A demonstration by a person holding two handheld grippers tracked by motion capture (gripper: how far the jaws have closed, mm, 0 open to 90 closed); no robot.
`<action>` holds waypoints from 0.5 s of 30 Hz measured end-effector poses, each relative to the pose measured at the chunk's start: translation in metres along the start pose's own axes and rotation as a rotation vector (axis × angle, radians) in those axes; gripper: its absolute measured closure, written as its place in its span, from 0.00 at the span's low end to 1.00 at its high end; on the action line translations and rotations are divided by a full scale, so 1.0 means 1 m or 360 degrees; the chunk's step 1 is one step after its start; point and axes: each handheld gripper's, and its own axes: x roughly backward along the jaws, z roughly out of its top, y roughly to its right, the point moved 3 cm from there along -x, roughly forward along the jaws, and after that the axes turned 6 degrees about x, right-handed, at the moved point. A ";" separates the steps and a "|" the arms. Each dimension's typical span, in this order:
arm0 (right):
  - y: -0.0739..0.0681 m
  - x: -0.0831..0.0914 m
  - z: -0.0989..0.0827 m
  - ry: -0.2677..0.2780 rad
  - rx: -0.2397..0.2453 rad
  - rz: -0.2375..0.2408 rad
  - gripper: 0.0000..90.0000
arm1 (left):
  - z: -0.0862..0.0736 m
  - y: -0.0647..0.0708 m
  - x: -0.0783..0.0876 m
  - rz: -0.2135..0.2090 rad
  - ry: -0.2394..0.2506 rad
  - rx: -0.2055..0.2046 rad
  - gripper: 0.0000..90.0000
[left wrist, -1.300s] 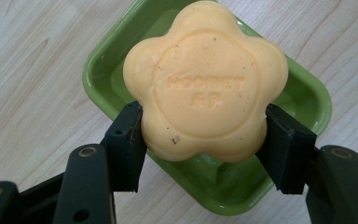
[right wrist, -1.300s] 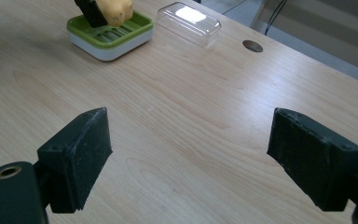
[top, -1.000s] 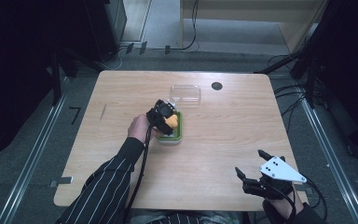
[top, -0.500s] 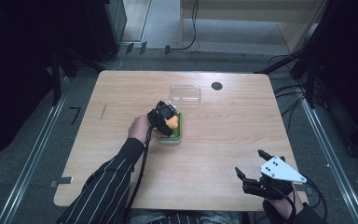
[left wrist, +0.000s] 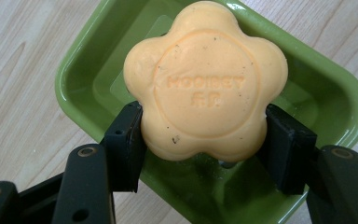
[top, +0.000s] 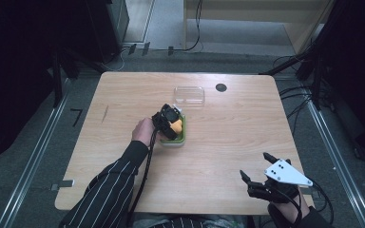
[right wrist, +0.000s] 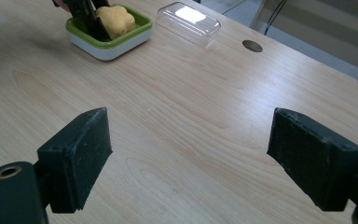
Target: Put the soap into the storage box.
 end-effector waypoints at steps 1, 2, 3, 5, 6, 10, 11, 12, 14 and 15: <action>0.000 0.000 0.000 -0.0001 0.0000 -0.0001 0.15 | 0.000 0.000 0.000 -0.0002 -0.0005 -0.0001 0.43; 0.000 0.000 0.000 0.0000 0.0000 -0.0001 0.15 | 0.000 -0.001 0.000 0.0004 -0.0007 -0.0007 0.43; 0.000 0.000 0.000 -0.0001 -0.0004 -0.0002 0.15 | 0.000 -0.001 -0.001 0.0006 -0.0006 -0.0006 0.43; 0.000 0.000 0.000 -0.0001 -0.0003 -0.0002 0.15 | 0.000 -0.001 0.001 -0.0001 0.0019 0.0004 0.43; 0.000 0.000 0.000 -0.0002 -0.0002 -0.0003 0.15 | 0.000 -0.001 0.001 0.0003 0.0021 0.0004 0.43; 0.000 0.000 0.000 -0.0001 0.0000 -0.0003 0.15 | 0.000 -0.002 0.003 0.0003 0.0027 0.0000 0.42; 0.000 0.000 0.000 -0.0001 -0.0002 -0.0003 0.15 | 0.000 -0.002 0.003 0.0003 0.0024 -0.0005 0.42; 0.000 0.000 0.000 -0.0002 -0.0001 -0.0004 0.15 | 0.000 -0.002 0.003 0.0000 0.0026 0.0001 0.41; 0.000 0.000 0.000 -0.0001 -0.0001 -0.0004 0.15 | 0.001 -0.002 0.004 -0.0002 0.0038 0.0007 0.40; 0.000 0.000 0.000 -0.0004 0.0000 -0.0004 0.15 | 0.001 -0.002 0.004 0.0000 0.0038 0.0008 0.39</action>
